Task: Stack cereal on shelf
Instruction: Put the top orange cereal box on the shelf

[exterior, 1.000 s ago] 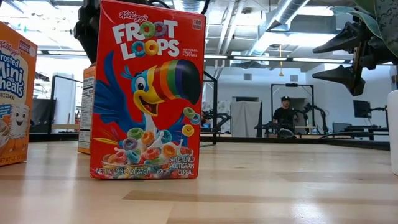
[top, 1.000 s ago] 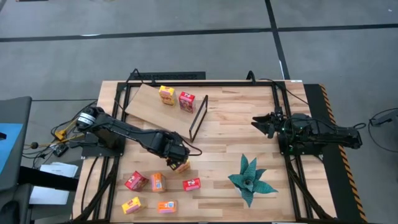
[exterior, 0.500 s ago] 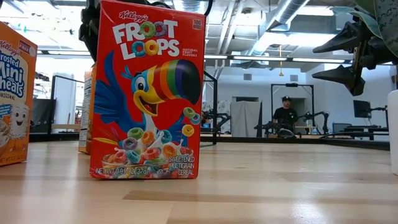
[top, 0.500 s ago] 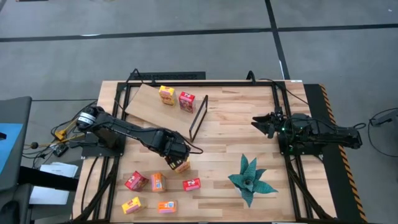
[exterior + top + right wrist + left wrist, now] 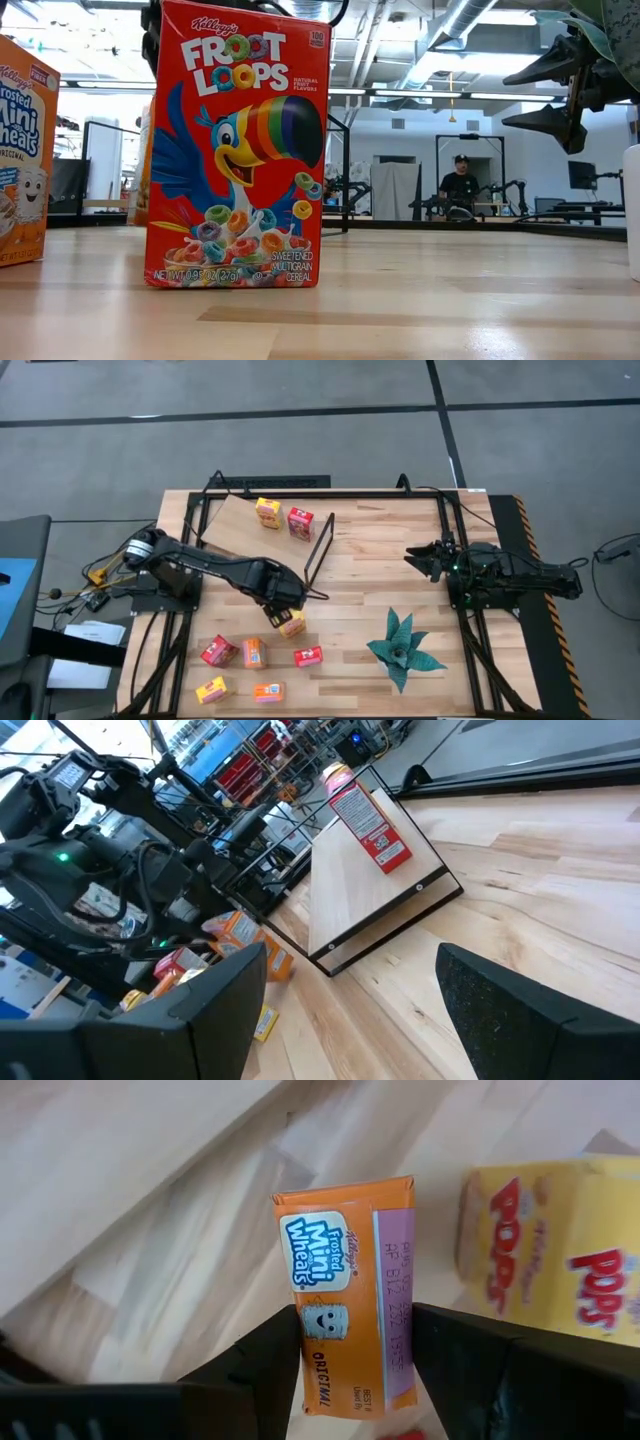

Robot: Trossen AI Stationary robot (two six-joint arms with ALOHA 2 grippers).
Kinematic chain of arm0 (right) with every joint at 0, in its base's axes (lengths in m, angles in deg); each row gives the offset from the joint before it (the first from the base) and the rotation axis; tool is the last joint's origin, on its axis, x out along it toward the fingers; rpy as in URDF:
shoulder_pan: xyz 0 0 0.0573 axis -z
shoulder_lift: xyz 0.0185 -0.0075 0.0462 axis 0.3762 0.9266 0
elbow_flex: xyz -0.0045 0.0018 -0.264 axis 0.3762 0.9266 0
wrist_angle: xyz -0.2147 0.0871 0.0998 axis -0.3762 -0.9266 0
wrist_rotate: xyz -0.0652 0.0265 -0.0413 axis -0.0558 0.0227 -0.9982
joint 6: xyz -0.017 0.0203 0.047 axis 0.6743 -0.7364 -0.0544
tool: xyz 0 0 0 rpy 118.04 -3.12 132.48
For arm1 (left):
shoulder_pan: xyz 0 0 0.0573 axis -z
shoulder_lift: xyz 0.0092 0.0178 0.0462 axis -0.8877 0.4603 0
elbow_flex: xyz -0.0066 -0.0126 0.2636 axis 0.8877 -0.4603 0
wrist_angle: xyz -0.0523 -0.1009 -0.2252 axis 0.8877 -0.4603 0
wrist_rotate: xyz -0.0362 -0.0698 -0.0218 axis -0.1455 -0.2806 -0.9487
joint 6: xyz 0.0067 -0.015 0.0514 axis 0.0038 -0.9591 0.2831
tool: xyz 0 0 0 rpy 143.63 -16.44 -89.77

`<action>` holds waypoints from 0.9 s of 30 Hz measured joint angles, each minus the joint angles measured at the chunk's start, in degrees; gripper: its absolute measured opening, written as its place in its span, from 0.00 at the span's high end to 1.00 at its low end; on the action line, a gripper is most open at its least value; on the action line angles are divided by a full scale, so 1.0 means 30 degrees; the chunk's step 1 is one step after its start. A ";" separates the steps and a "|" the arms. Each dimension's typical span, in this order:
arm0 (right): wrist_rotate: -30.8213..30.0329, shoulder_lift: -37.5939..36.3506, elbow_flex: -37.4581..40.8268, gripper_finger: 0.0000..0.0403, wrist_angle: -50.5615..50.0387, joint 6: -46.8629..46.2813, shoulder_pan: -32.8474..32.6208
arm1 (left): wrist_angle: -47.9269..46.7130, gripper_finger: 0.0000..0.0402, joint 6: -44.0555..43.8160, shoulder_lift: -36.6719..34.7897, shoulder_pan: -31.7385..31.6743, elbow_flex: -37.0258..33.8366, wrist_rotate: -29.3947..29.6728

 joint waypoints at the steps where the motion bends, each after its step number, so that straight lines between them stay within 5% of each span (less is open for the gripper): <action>1: 0.0000 0.0000 0.0000 0.21 0.0000 0.0000 0.0000 | -0.0149 0.58 0.0215 -0.0035 -0.0078 0.0007 0.0014; 12: -0.0058 0.0000 0.0000 0.21 -0.0131 0.0148 0.0036 | -0.1200 0.58 0.1797 -0.1625 -0.1632 0.0007 0.0095; 27: -0.0124 0.0000 0.0000 0.21 -0.0131 0.0692 0.0036 | -0.4511 0.58 0.2330 -0.6166 -0.5229 0.0015 0.2917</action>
